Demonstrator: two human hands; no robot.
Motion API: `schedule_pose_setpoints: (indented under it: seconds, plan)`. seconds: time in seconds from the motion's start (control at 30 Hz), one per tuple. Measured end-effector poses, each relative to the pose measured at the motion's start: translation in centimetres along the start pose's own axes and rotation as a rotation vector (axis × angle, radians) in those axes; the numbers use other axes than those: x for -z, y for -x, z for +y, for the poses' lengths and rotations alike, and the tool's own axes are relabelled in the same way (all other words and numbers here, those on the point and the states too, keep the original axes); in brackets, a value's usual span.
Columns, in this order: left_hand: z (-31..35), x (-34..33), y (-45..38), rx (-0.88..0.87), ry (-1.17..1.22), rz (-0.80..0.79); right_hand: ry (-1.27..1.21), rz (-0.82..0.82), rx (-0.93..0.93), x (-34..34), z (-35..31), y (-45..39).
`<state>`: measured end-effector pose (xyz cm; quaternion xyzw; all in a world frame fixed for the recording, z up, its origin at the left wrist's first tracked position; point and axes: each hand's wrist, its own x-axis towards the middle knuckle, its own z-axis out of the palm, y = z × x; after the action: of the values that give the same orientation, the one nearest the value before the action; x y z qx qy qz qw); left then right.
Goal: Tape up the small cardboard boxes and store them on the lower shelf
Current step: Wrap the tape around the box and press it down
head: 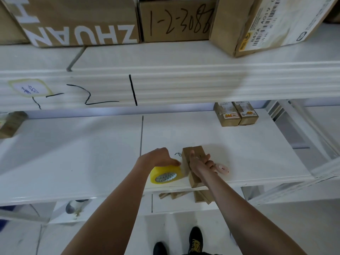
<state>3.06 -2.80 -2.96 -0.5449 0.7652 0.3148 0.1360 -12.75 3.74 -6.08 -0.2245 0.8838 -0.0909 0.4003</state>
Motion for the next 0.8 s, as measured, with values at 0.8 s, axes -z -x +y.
schedule_pose_setpoints:
  seconds: [0.8]
  plan:
    - [-0.7, -0.9, 1.4, 0.049, -0.224, 0.096, 0.157, -0.011, 0.115, 1.7, 0.4, 1.5]
